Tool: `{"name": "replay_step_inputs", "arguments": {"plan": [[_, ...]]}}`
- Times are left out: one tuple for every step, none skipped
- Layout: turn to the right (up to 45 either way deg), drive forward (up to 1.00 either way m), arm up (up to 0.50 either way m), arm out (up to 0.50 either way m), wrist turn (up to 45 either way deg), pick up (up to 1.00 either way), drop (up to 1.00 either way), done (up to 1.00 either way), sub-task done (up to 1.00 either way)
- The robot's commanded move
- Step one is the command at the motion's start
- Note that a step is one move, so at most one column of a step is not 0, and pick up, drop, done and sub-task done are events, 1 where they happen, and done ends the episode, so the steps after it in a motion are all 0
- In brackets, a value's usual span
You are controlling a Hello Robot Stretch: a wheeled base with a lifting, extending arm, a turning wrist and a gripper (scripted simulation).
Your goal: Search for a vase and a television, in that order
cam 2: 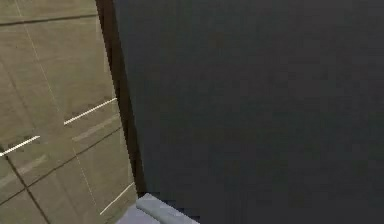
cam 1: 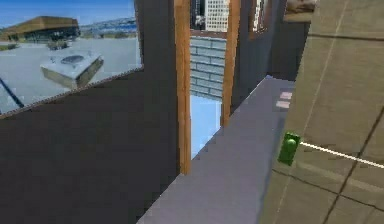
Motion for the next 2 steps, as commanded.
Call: {"name": "replay_step_inputs", "arguments": {"plan": [[0.0,0.85,0.0,0.0,0.0,0.0,0.0,0.0,0.0],[30.0,0.0,0.0,0.0,0.0,0.0,0.0,0.0,0.0]]}}
